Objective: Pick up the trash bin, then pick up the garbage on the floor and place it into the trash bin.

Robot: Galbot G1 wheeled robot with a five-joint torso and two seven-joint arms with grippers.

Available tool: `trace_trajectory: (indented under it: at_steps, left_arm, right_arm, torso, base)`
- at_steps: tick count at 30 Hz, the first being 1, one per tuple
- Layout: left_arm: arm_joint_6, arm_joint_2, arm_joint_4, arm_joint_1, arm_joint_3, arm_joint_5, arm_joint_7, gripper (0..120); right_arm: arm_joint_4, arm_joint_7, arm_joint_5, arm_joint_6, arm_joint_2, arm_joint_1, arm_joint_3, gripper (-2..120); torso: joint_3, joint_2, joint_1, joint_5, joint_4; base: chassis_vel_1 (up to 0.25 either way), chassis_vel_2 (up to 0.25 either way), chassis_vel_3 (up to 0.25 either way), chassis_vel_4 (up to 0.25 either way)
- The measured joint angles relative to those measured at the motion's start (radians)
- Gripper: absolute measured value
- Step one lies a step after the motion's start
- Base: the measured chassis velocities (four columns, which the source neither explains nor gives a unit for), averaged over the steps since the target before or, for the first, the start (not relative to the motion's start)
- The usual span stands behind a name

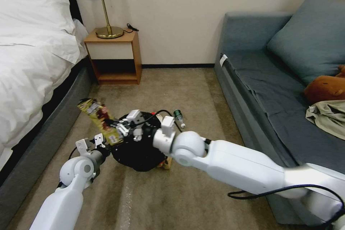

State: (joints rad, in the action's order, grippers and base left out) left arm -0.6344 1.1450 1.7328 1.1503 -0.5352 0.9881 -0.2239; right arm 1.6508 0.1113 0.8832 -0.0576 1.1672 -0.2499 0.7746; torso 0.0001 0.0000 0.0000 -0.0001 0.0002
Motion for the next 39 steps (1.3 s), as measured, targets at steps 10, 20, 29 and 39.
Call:
trace_trajectory:
  at_steps: [10, 20, 29, 39]
  left_arm:
    - [-0.004, -0.005, 0.038, 0.037, -0.015, 0.015, 0.000, 0]
    - [-0.005, -0.004, 0.058, 0.060, -0.021, 0.003, 0.005, 0]
    - [0.010, -0.001, 0.056, 0.060, -0.029, -0.025, 0.005, 0]
    - [0.097, -0.002, 0.037, 0.055, -0.095, -0.127, 0.025, 0]
  right_arm:
    - [-0.175, 0.109, -0.213, -0.094, 0.000, -0.088, -0.043, 0]
    - [-0.244, 0.150, -0.314, -0.144, -0.022, -0.138, -0.108, 11]
    - [-0.213, 0.149, -0.306, -0.140, -0.034, -0.137, -0.107, 45]
    - [-0.053, 0.113, -0.224, -0.146, -0.082, -0.047, -0.227, 83]
  torso:
    - [0.000, 0.000, 0.000, 0.0000, -0.0003]
    - [0.000, 0.000, 0.000, 0.0002, -0.0004]
    - [0.000, 0.000, 0.000, 0.0002, -0.0002]
    - [0.000, 0.000, 0.000, -0.0001, 0.0000]
  base:
    - [0.000, 0.000, 0.000, 0.000]
    - [0.000, 0.000, 0.000, 0.000]
    - [0.000, 0.000, 0.000, 0.000]
    - [0.000, 0.000, 0.000, 0.000]
